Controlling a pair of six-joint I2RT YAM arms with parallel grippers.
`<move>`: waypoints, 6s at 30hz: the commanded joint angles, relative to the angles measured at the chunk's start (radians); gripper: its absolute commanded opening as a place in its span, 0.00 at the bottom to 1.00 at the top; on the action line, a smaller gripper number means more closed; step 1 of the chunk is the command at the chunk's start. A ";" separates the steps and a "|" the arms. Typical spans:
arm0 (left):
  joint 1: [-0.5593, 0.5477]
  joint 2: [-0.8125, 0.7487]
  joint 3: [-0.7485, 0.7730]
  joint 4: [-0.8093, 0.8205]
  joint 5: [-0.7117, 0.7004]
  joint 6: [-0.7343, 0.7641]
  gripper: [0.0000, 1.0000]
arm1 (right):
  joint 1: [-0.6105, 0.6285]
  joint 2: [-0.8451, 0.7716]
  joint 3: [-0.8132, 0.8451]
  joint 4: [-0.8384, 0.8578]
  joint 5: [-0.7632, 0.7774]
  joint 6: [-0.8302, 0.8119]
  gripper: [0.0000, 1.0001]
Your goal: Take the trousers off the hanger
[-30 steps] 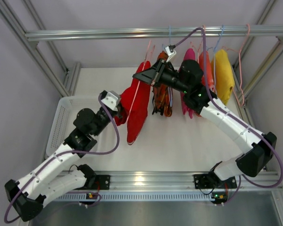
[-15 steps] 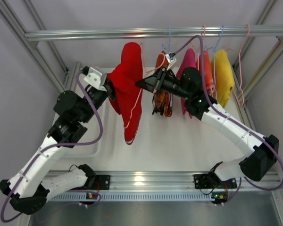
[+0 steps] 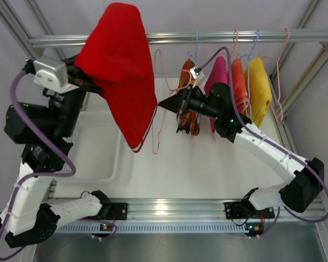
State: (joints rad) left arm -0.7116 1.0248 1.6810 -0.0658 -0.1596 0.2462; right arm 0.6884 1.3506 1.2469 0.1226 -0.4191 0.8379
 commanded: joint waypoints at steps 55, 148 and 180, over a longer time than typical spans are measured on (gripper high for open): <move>0.294 -0.221 -0.730 -0.266 -0.712 0.500 0.00 | 0.031 -0.004 0.080 0.008 -0.043 -0.099 0.00; 0.055 0.196 -0.148 -0.741 0.118 -0.160 0.04 | 0.252 0.166 0.309 -0.322 0.480 0.141 0.00; 0.316 0.236 -0.080 -0.612 0.411 -0.525 0.00 | 0.215 -0.252 0.045 -0.213 0.497 -0.428 1.00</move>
State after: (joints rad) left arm -0.3943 1.2243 1.5028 -0.8082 0.2382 -0.2352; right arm 0.9066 1.1507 1.3022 -0.1463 0.0505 0.5789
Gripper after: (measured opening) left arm 0.043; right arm 0.993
